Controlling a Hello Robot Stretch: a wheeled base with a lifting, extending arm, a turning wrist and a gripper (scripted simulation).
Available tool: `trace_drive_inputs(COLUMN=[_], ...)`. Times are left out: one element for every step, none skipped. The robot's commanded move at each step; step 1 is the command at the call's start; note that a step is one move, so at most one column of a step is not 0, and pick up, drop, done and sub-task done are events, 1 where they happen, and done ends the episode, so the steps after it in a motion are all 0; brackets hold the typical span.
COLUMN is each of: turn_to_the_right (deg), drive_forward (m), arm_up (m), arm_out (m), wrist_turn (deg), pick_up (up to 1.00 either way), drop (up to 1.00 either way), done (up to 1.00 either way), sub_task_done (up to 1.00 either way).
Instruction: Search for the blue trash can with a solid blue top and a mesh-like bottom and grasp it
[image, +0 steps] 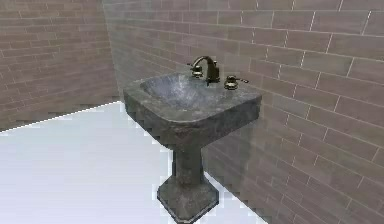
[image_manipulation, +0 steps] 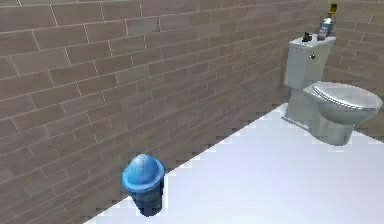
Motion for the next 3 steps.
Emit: trace_drive_inputs(turn_to_the_right=[-12.0,45.0,33.0], drive_forward=[0.0,0.0,0.0], arm_up=[0.0,0.0,0.0], arm_out=[0.0,0.0,0.0], wrist_turn=[0.0,0.0,0.0], pick_up=[0.0,0.0,0.0], drop=[0.0,0.0,0.0], done=[0.0,0.0,0.0], sub_task_done=[0.0,0.0,0.0])
